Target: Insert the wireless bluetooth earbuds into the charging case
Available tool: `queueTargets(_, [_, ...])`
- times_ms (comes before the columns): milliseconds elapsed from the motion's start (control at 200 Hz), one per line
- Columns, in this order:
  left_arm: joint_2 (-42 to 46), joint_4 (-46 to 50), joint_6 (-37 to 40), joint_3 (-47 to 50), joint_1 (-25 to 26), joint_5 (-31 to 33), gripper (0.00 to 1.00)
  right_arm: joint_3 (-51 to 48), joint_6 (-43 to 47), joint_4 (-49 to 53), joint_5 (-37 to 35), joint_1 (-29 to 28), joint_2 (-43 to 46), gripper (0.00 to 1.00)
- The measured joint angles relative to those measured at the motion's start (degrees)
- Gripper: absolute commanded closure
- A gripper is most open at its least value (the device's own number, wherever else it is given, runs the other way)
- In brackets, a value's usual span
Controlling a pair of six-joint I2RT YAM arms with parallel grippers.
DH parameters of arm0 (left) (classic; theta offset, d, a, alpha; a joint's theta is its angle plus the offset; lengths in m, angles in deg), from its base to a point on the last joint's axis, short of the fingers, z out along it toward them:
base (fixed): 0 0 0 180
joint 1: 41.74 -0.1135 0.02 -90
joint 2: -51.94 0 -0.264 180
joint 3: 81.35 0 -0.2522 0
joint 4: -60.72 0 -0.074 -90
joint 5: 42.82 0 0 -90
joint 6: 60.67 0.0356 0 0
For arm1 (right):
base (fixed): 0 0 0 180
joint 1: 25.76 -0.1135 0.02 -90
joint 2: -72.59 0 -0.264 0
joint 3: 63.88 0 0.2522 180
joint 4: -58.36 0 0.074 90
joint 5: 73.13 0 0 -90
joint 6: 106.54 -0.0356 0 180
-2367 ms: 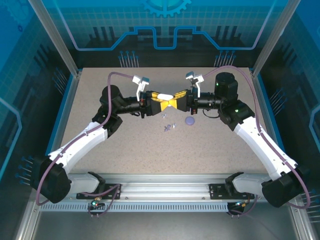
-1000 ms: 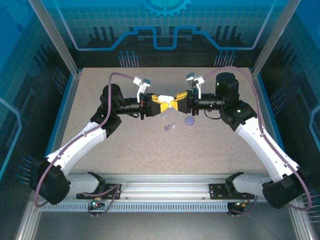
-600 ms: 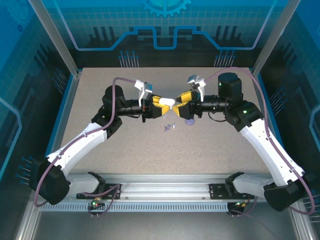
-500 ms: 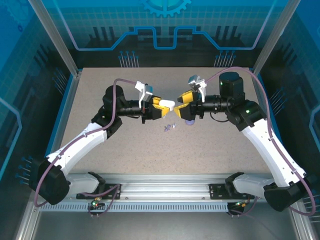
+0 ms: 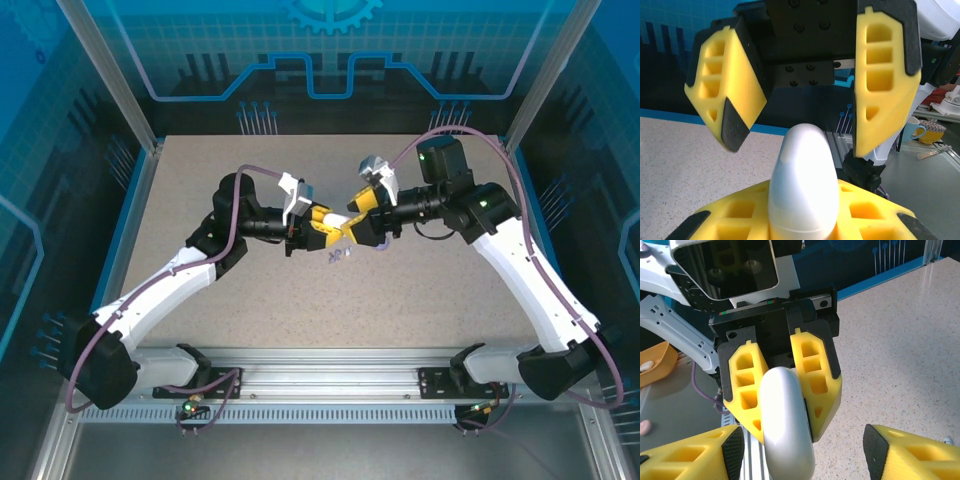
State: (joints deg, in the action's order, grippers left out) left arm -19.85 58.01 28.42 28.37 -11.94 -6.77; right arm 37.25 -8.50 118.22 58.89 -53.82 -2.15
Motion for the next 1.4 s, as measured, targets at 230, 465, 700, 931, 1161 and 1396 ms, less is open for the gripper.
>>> queueTargets(230, [0.07, 0.81, 0.02, 0.00, 0.11, -0.17, 0.84, 0.48, 0.15, 0.37, -2.32, -0.46, -0.28, 0.33])
queueTargets(465, [0.15, 1.53, 0.02, 0.00, 0.20, 0.13, 0.84, 0.48, -1.03, -0.07, -5.60, -0.57, -0.24, 0.33])
queueTargets(700, [0.20, 3.52, 1.18, 0.00, 0.28, 0.20, 0.84, 0.48, -4.22, -2.64, -8.76, 0.07, 1.14, 0.32])
queueTargets(931, [1.44, 3.82, 1.51, 0.00, 0.85, -1.05, 0.84, -0.39, -7.80, -6.78, -14.05, 2.67, 3.52, 0.31])
queueTargets(1161, [2.16, 4.02, 1.46, 0.11, 0.85, -0.94, 0.84, -2.69, -11.15, -7.17, -19.91, 4.83, 4.61, 0.28])
queueTargets(1396, [4.76, 2.56, -0.17, 4.90, -0.68, 0.24, 0.84, -9.51, -14.56, -6.71, -26.43, 5.35, 2.58, 0.28])
